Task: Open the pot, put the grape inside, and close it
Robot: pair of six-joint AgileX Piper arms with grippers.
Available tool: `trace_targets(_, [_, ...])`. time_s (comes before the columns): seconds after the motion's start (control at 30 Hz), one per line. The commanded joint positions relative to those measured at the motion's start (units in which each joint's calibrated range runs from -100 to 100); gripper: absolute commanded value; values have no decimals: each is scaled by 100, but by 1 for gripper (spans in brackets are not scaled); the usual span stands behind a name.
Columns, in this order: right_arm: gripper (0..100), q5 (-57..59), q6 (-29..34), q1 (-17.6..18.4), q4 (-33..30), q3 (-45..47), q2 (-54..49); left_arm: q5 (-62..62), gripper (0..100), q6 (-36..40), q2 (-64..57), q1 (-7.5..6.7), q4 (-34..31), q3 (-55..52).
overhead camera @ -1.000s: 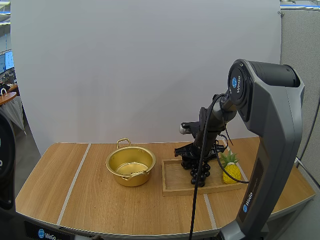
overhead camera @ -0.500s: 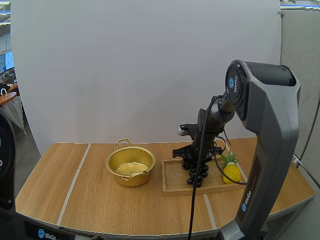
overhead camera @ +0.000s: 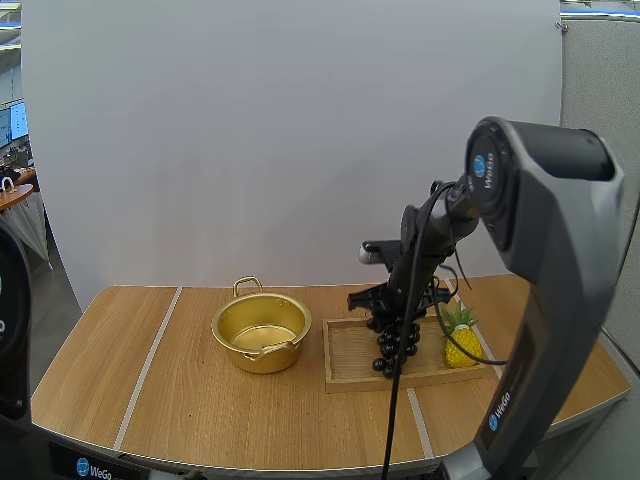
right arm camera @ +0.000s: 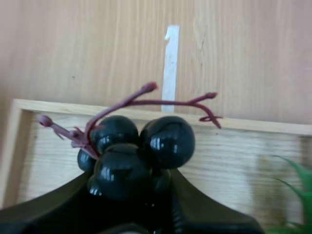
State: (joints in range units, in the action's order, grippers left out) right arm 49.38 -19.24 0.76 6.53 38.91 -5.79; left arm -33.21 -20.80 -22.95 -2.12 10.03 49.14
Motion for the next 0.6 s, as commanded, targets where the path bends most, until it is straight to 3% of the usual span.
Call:
trace_targets(0.0, [0,298,-50,-12,-74,37,-565,149,0,38,5,7,-7,28])
trace_targets(0.3, [0,1505,-138,-12,28,-344,-2191,149,0,38,5,7,-7,28])
trace_targets(0.57, [0,3442,-1038,-12,1445,-1709,-2479,149,0,38,5,7,-7,28])
